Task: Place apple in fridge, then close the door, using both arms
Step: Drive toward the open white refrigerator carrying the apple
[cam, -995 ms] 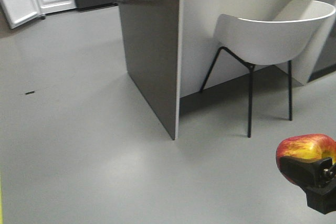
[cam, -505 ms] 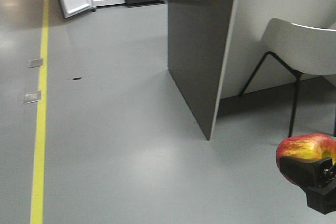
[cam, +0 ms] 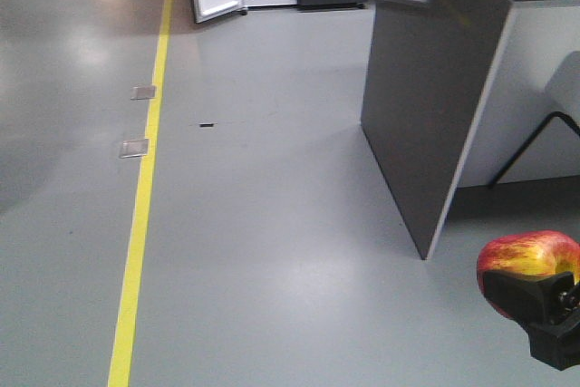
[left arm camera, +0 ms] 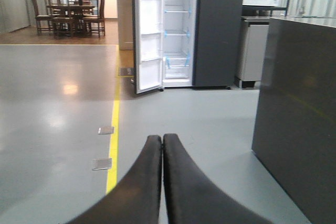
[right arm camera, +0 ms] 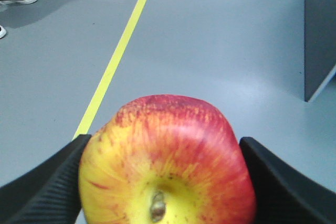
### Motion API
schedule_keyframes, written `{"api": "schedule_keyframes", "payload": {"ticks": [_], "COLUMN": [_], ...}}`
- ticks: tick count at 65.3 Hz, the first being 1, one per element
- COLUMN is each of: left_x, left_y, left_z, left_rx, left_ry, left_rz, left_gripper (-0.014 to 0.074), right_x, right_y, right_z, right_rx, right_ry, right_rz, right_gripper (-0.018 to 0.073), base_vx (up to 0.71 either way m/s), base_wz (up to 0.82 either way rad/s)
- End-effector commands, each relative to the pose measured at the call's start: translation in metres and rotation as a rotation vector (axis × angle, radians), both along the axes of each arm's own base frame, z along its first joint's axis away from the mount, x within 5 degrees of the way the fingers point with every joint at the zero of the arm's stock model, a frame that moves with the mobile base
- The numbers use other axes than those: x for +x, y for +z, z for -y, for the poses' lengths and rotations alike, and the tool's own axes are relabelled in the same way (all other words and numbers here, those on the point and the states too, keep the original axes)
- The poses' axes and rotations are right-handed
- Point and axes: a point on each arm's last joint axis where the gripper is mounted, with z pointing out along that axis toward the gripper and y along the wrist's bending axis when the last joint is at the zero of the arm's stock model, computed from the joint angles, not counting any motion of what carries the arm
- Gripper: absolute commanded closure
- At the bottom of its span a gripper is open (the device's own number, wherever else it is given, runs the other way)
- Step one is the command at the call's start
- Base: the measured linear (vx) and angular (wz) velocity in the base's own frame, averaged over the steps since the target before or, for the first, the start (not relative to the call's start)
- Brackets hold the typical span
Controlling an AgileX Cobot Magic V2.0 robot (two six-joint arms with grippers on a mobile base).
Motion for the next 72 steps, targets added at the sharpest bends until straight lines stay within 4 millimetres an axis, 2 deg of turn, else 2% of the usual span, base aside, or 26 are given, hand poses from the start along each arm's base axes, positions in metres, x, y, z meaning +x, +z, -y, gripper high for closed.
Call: {"api": "schedule_keyframes", "payload": {"ticks": [1,72], "left_x": [-0.0002,-0.0002], "left_y": [-0.0016,-0.0016], "left_z": [0.0004,0.0004], "left_rx": [-0.012,-0.012], "left_ry": [-0.006,-0.006], "left_rz": [0.064,0.064], "left_gripper": [0.0602,0.0602], "right_x": [0.0036,0.0036], "right_y": [0.0136,0.0136], "right_z": [-0.0001,-0.0001], "right_rx": [0.029,0.03], "right_ry": [-0.014,-0.015], "right_rz": [0.089,0.088], "right_gripper": [0.0397,0.0397], "base_vx": [0.07,0.14], "base_wz": [0.27,0.25]}}
